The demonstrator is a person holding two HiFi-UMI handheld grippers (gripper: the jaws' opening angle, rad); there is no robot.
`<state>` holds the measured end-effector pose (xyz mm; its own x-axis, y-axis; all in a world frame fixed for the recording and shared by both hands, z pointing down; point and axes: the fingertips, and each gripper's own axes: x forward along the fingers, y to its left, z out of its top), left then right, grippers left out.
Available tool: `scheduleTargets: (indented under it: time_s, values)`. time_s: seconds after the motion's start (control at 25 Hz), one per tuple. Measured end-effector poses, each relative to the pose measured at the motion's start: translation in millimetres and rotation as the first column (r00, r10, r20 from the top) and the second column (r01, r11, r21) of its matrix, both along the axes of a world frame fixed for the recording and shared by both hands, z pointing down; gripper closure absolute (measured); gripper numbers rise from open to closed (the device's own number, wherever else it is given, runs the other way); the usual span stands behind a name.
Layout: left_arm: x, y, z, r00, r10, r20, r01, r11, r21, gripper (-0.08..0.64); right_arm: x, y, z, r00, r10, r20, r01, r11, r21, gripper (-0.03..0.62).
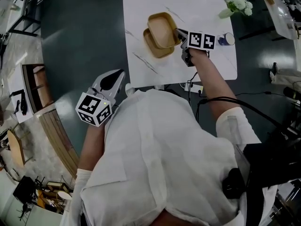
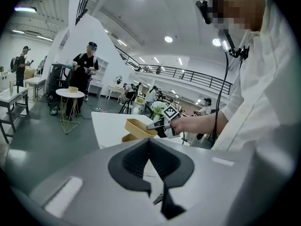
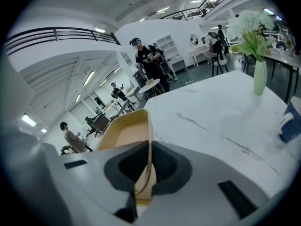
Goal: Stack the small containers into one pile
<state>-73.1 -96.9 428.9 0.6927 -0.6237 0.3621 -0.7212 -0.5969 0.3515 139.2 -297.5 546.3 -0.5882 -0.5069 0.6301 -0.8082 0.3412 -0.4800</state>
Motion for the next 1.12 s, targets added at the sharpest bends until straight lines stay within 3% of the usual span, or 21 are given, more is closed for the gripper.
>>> scheduleTargets:
  time_s: [0.52,1.12]
  values:
    - [-19.3,12.9,6.0,1.000,0.024,-0.008,-0.024,1.000,-0.009,0.554,-6.9,24.8,16.3,0.992,-0.049,-0.115,0.050,0.999,0.010,0.575]
    - [-32.2,28.7,9.5,0.999,0.040,-0.004,-0.040,0.999,-0.026,0.554,-15.8,34.5,36.1,0.986,-0.034,-0.163,0.036,0.999,0.010,0.575]
